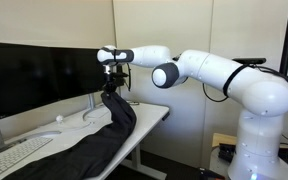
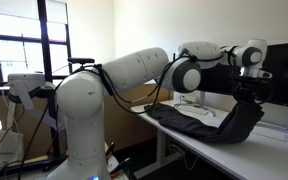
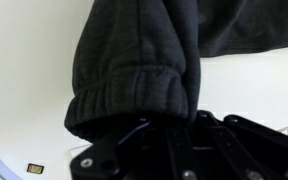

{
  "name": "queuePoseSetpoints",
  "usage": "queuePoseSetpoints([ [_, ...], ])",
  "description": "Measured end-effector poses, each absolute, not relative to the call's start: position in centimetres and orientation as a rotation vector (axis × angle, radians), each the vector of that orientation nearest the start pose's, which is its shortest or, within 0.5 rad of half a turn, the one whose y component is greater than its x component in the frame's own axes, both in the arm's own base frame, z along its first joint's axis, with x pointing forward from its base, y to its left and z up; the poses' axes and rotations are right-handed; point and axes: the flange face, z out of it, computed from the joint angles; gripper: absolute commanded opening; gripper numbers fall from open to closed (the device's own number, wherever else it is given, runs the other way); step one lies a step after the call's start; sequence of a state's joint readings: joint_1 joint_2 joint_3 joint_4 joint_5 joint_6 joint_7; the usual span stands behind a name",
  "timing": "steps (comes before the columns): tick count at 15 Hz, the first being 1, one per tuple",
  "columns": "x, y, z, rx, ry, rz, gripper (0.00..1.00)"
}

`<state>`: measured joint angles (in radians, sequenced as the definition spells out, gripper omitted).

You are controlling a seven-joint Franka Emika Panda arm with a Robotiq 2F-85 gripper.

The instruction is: Fold the cloth

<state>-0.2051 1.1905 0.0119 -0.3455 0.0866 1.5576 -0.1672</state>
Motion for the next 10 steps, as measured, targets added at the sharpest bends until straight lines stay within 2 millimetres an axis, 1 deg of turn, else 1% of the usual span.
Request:
queuePoseSetpoints([
  [2, 78.12, -14.89, 36.51, -3.053, 0.046, -0.059, 0.10],
  [3, 78.10, -15.01, 36.51, -3.053, 0.047, -0.059, 0.06],
  [7, 78.15, -15.07, 36.31, -3.054, 0.047, -0.061, 0.06],
  [10, 78.42, -14.35, 36.96, -3.078, -0.062, -0.092, 0.06],
])
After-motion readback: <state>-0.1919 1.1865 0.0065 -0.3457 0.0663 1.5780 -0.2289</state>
